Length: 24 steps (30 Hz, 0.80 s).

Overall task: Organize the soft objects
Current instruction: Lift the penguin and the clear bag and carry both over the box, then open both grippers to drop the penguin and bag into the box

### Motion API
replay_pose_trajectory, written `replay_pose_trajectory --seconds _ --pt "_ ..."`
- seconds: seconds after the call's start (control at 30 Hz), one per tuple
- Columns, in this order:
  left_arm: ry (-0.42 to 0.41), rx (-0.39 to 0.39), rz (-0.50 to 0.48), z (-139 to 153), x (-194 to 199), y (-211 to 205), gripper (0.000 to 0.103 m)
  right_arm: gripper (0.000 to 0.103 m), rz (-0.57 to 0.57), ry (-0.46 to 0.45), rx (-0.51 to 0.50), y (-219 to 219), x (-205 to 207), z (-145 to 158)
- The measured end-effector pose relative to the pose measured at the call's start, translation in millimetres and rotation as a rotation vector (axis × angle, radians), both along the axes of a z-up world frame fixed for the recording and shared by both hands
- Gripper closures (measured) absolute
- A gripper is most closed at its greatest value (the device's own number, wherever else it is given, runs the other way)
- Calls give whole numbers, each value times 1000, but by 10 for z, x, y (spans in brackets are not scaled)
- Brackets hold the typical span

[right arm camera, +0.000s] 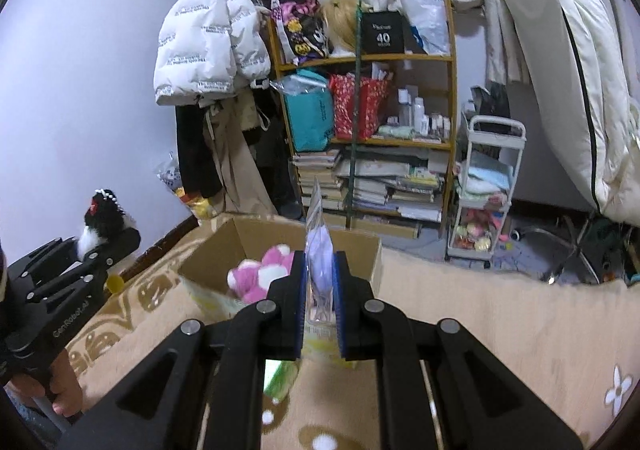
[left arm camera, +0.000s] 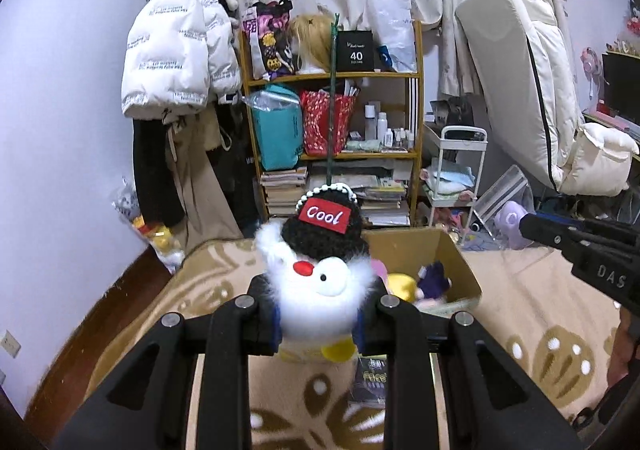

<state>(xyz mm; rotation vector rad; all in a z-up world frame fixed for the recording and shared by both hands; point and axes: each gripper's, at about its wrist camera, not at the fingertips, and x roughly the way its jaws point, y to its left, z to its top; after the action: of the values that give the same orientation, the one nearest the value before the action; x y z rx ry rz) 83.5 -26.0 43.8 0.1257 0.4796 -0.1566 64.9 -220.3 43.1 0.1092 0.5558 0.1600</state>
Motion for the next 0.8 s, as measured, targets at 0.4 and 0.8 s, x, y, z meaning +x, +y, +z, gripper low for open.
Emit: replay_pose_trajectory --seconds 0.4,0.8 --pt "-4 -30 -4 -219 527 -22 78 90 18 -69 -8 -3 299 -103" --pt "61 -20 -4 -616 842 -46 78 90 71 -63 22 93 510 -530"
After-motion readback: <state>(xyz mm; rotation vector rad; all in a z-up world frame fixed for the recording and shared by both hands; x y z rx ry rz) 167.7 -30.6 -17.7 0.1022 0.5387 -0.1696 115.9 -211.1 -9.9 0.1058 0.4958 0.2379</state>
